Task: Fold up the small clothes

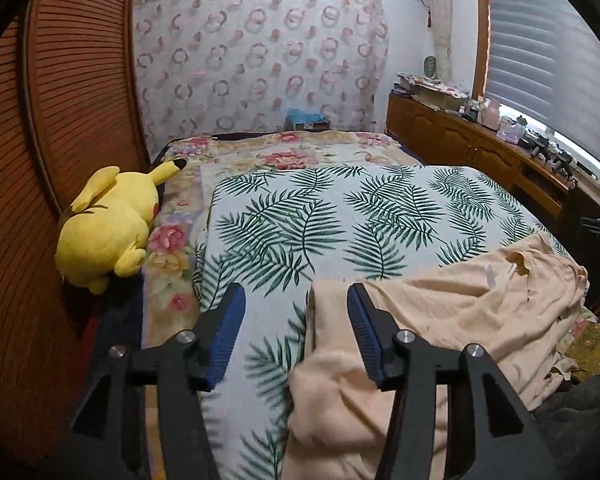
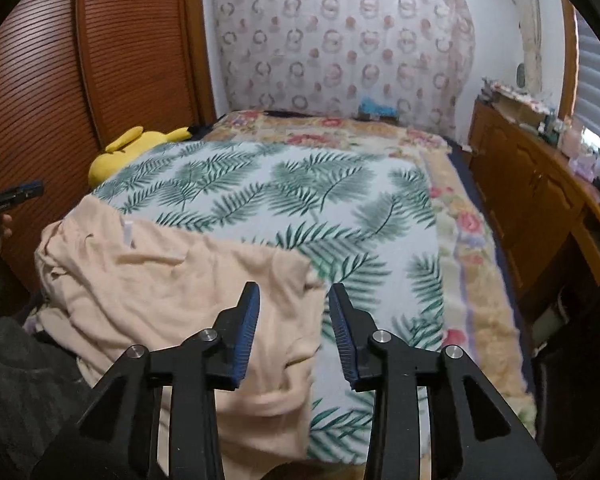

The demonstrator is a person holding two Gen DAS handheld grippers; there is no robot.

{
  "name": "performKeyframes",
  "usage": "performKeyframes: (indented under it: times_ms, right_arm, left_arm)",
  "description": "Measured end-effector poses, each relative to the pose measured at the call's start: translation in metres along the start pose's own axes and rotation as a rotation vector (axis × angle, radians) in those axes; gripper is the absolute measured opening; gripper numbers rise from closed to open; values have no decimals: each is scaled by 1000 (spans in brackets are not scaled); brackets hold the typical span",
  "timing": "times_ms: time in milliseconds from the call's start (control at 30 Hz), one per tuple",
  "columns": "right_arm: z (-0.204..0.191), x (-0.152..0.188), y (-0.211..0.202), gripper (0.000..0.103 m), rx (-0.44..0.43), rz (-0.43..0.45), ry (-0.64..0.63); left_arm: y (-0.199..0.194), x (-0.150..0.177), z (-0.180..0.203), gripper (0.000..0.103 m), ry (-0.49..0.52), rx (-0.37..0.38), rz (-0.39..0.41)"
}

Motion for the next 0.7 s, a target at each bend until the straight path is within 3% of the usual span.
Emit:
performKeyframes:
  times_ms: [100, 367, 700]
  right_arm:
    - [4, -8, 20, 47, -14, -10, 9]
    - [6, -17, 77, 47, -64, -87, 13]
    - [19, 0, 117, 48, -70, -175, 45]
  left_arm:
    - [21, -5, -1, 52, 5, -22, -20]
    - [67, -5, 12, 52, 54, -5, -109]
    - [104, 11, 18, 52, 52, -3, -199]
Point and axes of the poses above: each gripper's, at about its wrist camera, not at the fingertips, and y roughly the way its jaws point, z to its right, x to its underside, the point moved 8 cm from there along y, roughly the way its jaws point, and after that the axes turned 9 degrees about -x, right-handed, at the moved point
